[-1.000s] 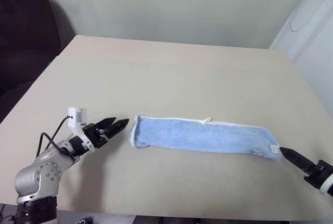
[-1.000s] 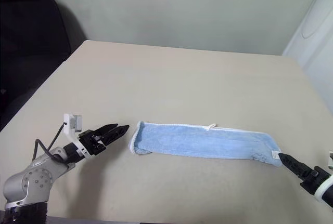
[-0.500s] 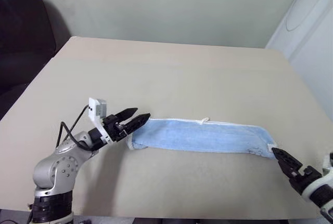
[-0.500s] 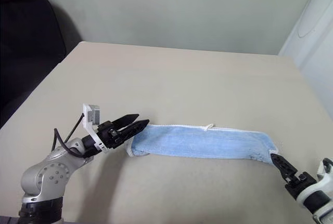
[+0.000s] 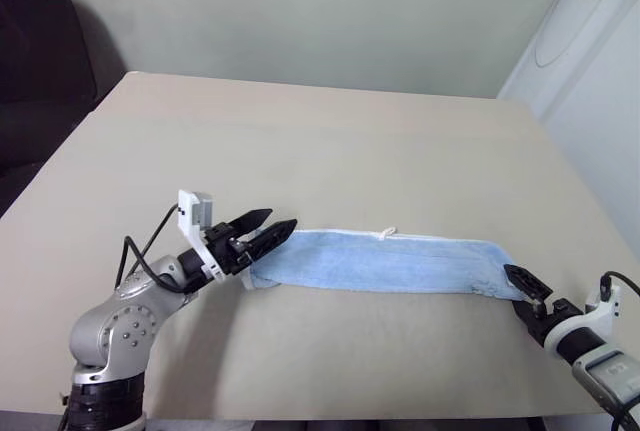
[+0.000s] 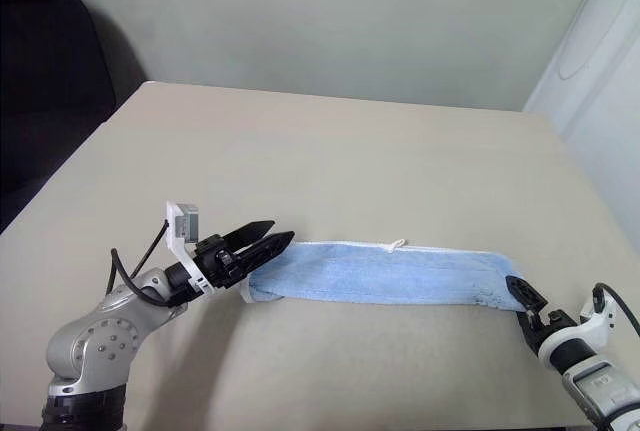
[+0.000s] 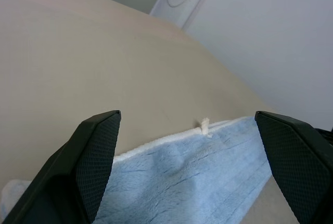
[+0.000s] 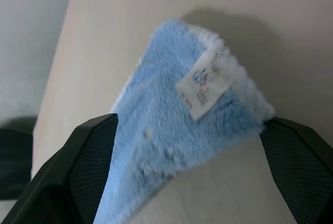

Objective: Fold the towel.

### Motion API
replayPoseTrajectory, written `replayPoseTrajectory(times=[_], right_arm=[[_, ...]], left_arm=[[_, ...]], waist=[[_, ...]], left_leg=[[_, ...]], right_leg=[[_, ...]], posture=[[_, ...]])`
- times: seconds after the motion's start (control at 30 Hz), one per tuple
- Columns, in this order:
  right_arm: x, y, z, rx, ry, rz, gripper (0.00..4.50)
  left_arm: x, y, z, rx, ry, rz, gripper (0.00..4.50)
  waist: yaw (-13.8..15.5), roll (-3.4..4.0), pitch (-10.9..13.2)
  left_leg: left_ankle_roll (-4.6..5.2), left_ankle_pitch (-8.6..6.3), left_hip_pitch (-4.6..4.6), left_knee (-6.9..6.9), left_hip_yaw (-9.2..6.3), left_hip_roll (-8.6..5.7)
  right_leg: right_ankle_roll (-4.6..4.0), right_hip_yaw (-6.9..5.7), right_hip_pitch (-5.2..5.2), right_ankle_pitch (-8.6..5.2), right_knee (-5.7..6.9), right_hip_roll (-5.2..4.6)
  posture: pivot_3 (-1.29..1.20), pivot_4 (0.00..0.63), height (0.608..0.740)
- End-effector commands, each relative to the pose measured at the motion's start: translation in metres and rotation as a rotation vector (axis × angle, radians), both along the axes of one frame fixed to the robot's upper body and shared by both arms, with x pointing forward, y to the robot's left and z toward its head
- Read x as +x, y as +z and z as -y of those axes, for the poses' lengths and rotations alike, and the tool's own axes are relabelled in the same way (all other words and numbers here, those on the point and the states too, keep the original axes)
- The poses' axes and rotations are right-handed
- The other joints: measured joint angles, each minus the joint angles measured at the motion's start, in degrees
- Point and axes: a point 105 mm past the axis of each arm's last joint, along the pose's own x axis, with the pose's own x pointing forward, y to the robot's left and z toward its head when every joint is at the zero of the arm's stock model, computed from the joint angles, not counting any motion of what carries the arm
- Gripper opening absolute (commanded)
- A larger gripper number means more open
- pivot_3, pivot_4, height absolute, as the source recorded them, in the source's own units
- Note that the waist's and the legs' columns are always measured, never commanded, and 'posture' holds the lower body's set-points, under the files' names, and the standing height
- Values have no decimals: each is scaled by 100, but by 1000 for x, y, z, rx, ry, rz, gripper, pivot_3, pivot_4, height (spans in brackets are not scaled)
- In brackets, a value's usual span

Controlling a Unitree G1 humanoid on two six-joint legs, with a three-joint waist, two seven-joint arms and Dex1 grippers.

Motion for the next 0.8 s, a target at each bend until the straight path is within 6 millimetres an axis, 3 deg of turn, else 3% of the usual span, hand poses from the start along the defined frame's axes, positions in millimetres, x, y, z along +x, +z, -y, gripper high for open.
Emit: replayPoseTrajectory(times=[0.03, 0.33, 0.37, 0.47, 0.77, 0.8], right_arm=[[3, -12, 9, -1, -44, -54, 4481], [8, -21, 3, -22, -38, -73, 4481], [8, -20, 2, -23, -39, -70, 4310], [7, -18, 3, -30, -51, -64, 3559], [12, 3, 10, -52, -113, 13, 194], [12, 6, 10, -52, -114, 26, 51]], left_arm=[[-5, 10, 7, -9, -25, 39, 4489], [-3, 10, 9, -12, -18, 42, 4489], [-3, 10, 9, -12, -17, 43, 4500], [-3, 10, 9, -11, -13, 45, 4500], [2, 11, 9, -16, -5, 50, 4500], [2, 11, 9, -16, -5, 50, 4500]], waist=[[-1, -5, -3], [-4, -46, -19], [-4, -48, -19], [-4, -48, -18], [-3, -32, -14], [-3, -32, -14]], left_leg=[[0, 0, 0, 0, 0, 0], [-2, -7, 0, 0, -1, 2], [-3, -8, 0, 0, -1, 2], [-4, -10, -1, 0, -2, 2], [-9, -19, -1, -17, -7, 4], [-9, -19, -2, -20, -6, 4]], right_leg=[[-1, 0, 0, 1, 0, 0], [-2, 0, 0, 1, -3, 0], [-2, 0, 0, 1, -3, 0], [-3, 0, -2, 2, -3, 0], [-10, -4, -19, 7, 4, 0], [-26, -4, -20, 17, 3, 0]], posture=[[0, 150, 740], [0, 150, 740], [0, 150, 740], [0, 150, 740], [0, 150, 740], [0, 150, 740]])
